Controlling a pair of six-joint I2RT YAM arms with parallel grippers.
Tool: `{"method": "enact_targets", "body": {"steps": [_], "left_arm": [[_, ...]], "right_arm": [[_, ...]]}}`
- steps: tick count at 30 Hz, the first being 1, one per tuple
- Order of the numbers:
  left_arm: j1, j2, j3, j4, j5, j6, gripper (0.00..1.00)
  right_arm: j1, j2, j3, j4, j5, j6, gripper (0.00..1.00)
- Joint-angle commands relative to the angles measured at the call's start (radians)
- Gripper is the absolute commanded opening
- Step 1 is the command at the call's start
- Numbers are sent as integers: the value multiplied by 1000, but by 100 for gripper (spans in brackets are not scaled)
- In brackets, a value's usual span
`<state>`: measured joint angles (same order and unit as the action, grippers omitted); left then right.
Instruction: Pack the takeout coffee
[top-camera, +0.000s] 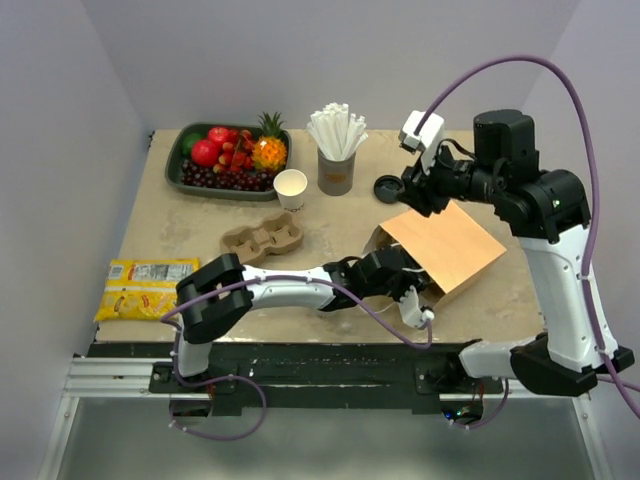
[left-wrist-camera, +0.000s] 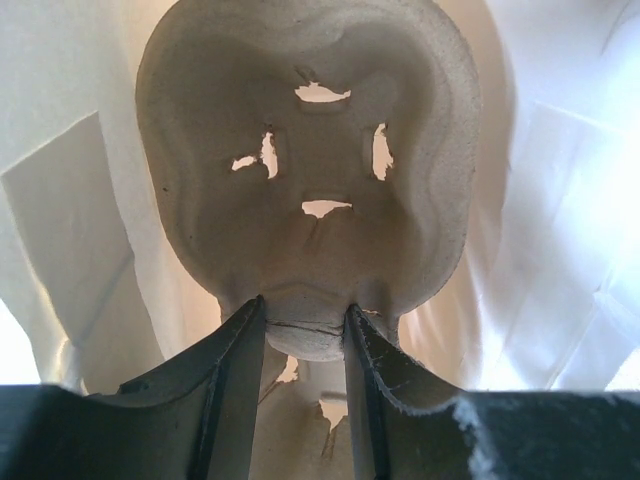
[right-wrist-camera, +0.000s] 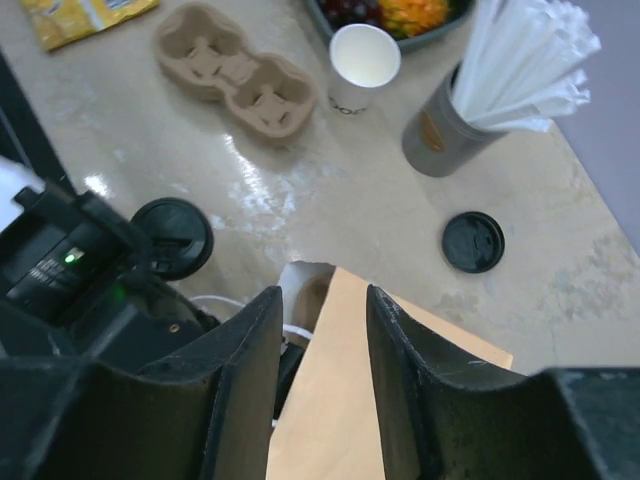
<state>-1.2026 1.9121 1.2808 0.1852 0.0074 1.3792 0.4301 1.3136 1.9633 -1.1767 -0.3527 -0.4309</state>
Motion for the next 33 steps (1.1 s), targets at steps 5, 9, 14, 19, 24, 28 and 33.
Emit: {"method": "enact_targets", "body": {"steps": [5,9,14,19,24,28,33], "left_arm": [[-22,-5,68,91,-122,-28,0],[-26,-7,65,91,-147,-42,0],[-31,-8,54,97,-149,-60,0],[-40,-8,49,125,-155,-63,0],[-41,-12,38,152,-172,-68,0],[-41,-15,31,157,-175,-68,0],[-46,-16,28,157,-176,-68,0]], "right_arm": [[1,-74,-82,-165,-75,-100,57],[2,-70,-167,-168,127,-75,57],[1,-62,-205,-247,179,-95,64],[1,-94,-297,-233,238,-65,67],[1,-94,-374,-184,233,-20,67],[1,-74,-399,-152,271,-22,65],[1,-53,-406,-117,339,-20,60]]}}
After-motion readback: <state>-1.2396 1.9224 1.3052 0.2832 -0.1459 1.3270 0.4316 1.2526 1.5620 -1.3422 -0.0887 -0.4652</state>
